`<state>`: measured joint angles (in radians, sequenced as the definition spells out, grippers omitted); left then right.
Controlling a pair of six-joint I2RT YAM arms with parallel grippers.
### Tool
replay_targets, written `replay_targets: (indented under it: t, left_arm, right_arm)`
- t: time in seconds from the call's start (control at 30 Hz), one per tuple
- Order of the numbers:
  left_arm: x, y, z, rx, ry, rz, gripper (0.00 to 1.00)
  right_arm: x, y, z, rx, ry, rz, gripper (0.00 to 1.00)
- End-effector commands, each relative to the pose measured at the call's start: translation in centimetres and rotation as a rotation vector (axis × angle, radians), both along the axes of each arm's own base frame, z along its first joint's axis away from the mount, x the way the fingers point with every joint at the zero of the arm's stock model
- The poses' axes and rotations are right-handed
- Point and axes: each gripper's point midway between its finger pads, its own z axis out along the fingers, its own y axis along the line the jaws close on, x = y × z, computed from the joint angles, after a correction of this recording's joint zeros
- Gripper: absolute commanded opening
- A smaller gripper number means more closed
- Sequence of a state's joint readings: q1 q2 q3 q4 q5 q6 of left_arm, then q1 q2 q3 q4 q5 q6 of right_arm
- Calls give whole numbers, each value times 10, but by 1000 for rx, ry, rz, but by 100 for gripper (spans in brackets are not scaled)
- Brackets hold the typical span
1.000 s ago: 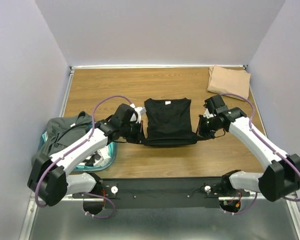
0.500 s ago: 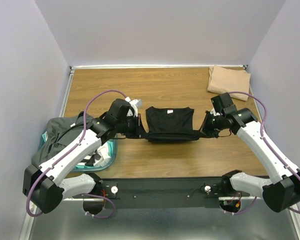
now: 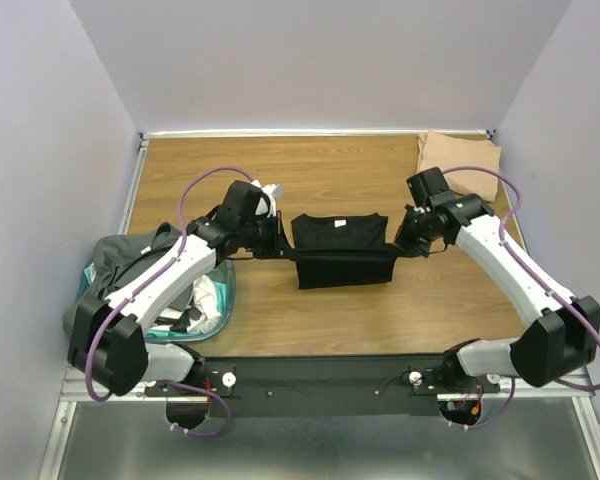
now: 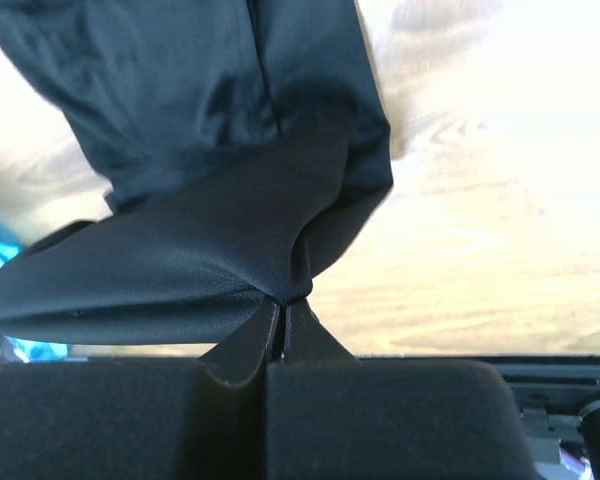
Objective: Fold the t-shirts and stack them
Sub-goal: Fold the tshirt
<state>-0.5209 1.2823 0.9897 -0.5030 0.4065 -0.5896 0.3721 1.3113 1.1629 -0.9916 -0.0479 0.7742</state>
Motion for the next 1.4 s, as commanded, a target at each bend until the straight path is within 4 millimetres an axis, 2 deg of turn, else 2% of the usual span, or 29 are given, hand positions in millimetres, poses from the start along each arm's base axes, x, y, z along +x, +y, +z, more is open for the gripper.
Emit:
replay_targets:
  t: [0.0, 0.07, 0.33, 0.5, 0.57, 0.6, 0.63, 0.67, 0.73, 0.77, 0.8, 0.83, 0.93, 1.0, 1.03, 1.07, 1.1, 1.13, 1.17, 1.23, 1.27, 1.3, 1.37]
  left_arm:
    - [17, 0, -2, 12, -35, -45, 0]
    - [25, 2, -3, 19, -38, -44, 0]
    - [62, 17, -31, 58, -8, -34, 0]
    - [89, 13, -45, 67, 14, -71, 0]
    - [101, 12, -42, 69, -4, -86, 0]
    - [106, 14, -52, 80, 16, -85, 0]
    - [114, 13, -49, 75, 2, -86, 0]
    - [117, 12, -58, 80, 25, -96, 0]
    - [129, 13, -56, 77, 14, -97, 0]
    - [130, 13, -64, 85, 36, -99, 0]
    - [133, 14, -65, 87, 36, -99, 0]
    - [138, 14, -64, 87, 31, -93, 0]
    - [144, 17, -73, 89, 46, -86, 0]
    - [153, 18, -80, 81, 58, -81, 0]
    - [157, 18, -82, 77, 60, -81, 0]
    - [167, 15, -76, 62, 36, -84, 0]
    - [173, 15, -84, 60, 49, -78, 9]
    - [181, 14, -84, 56, 38, -76, 16]
    - [199, 11, -80, 44, 17, -67, 29]
    - [222, 8, -70, 26, -22, -49, 39]
    - [243, 5, -60, 8, -49, -22, 50]
    - [253, 7, -53, -2, -62, -4, 55]
    - [270, 6, -34, -20, -108, 21, 57]
  right_arm:
    - [31, -18, 2, -129, -66, -47, 0]
    - [39, -19, -1, -154, -70, -44, 0]
    - [75, -21, -21, -228, -49, -29, 0]
    - [109, -27, -29, -265, -49, -24, 0]
    - [122, -26, -28, -261, -57, -17, 0]
    - [127, -27, -35, -265, -40, -17, 0]
    - [130, -28, -37, -269, -35, -16, 0]
    - [138, -29, -34, -265, -50, -17, 0]
    - [146, -31, -45, -277, -29, -9, 0]
    - [150, -32, -49, -278, -25, -3, 0]
    - [158, -31, -46, -276, -38, -2, 0]
    - [161, -30, -56, -281, -16, 6, 0]
    - [177, -27, -60, -272, -23, 14, 0]
    - [183, -27, -73, -271, 1, 18, 0]
    - [189, -26, -71, -265, -12, 16, 0]
    - [194, -25, -79, -260, 0, 19, 1]
    - [199, -26, -80, -252, 0, 16, 1]
    - [203, -26, -80, -244, -4, 14, 8]
    - [218, -25, -78, -219, -23, 9, 15]
    - [234, -25, -70, -192, -54, 0, 36]
    - [248, -21, -54, -164, -101, 1, 62]
    - [257, -25, -52, -155, -114, -10, 69]
    - [270, -30, -35, -144, -164, -21, 80]
